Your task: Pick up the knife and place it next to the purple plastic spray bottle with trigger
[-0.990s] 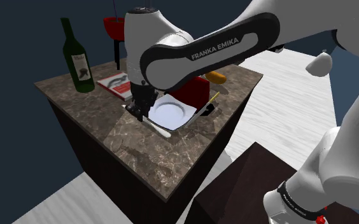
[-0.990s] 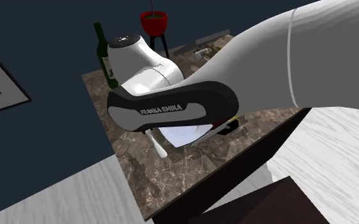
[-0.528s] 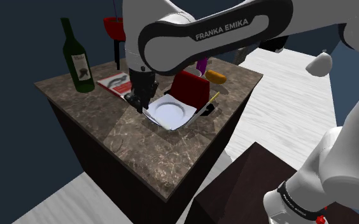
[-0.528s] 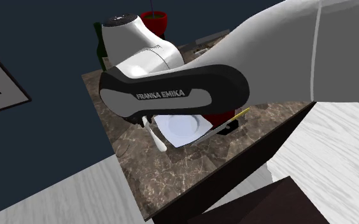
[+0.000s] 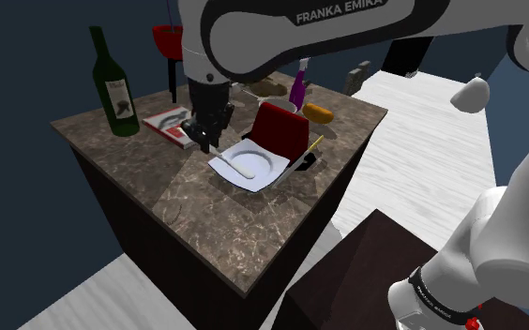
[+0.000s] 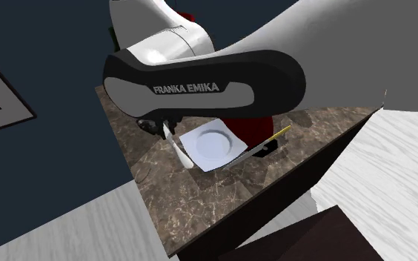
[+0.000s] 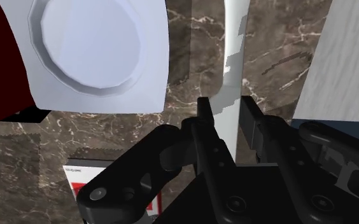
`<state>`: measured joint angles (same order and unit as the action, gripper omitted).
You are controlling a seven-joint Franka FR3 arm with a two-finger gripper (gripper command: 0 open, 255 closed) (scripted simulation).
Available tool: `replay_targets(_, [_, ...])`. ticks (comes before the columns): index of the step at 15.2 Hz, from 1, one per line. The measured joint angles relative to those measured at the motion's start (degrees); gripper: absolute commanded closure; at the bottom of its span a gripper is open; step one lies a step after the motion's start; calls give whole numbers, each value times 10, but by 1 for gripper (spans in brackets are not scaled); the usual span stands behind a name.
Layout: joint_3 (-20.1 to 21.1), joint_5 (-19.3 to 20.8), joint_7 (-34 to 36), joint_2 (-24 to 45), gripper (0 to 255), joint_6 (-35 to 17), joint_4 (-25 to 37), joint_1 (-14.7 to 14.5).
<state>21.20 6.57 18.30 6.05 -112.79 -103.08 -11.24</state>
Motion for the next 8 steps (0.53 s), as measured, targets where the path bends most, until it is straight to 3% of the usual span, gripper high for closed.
replay_targets(8, [1, -5, -7, -7, 255, 59, 53, 0])
